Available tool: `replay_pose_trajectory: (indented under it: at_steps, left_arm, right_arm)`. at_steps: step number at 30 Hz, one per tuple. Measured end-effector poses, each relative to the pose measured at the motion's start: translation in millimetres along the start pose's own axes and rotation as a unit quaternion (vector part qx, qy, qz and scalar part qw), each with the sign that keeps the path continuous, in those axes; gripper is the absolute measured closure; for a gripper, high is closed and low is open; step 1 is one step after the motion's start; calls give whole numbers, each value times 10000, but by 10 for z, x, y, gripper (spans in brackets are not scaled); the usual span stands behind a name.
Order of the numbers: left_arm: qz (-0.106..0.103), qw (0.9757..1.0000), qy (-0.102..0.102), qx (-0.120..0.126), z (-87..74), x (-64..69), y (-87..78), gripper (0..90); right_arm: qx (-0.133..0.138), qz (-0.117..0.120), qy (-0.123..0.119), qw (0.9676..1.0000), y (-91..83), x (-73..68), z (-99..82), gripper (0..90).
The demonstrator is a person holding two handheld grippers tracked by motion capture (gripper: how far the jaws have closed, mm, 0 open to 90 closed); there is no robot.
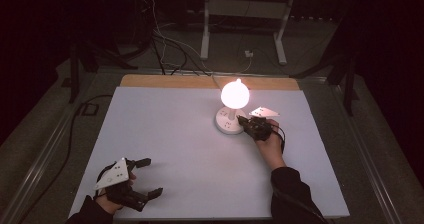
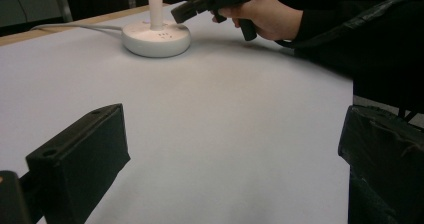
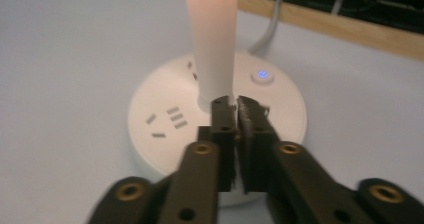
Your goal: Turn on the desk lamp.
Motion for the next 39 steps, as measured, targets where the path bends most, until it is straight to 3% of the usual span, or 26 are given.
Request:
replay_pose_trajectory:
  at_steps: [6,11,15,17,21,23,25,30,36,39]
  left_arm:
    - [-9,10000,12,-6,1,7,2,3]
    - [-8,10000,6,-2,2,5,1,2]
    - [-10,10000,8,5,4,7,3,3]
    - [-4,10000,8,1,4,4,0,3]
    - [-11,10000,9,1,4,8,2,3]
    - [-14,10000,14,6,7,10,1,3]
    - [-11,10000,16,10,8,11,0,2]
    - [-12,10000,16,16,8,12,-2,2]
    - [-12,10000,19,29,11,9,-7,3]
    - [-16,10000,14,33,10,11,-10,3]
  right_arm:
    - [126,72,-242,9996,-39,-37,51,664]
    - [176,314,-241,9991,-73,-41,55,544]
    - [18,408,-79,9991,-103,-29,63,457]
    - [-55,438,32,9990,-122,-28,71,376]
    - [-77,555,-1,9984,-164,-39,81,179]
    - [-152,785,44,9968,-192,-45,81,101]
    - [-213,934,-73,9954,-220,-49,81,19]
    - [-274,1280,-145,9913,-290,-62,82,0]
    - [50,1189,-215,9927,-362,-30,103,0]
    - [-23,1183,-300,9925,-398,-26,92,0]
Point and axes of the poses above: each handheld gripper's, and its own axes: y roughly forward along the jaws, z roughly out of its top, x roughly to its right, the point moved 5 cm from there along y, roughly forward along the jaws, and after that the axes turned 13 degrees about -z, right-handed, at the moved point
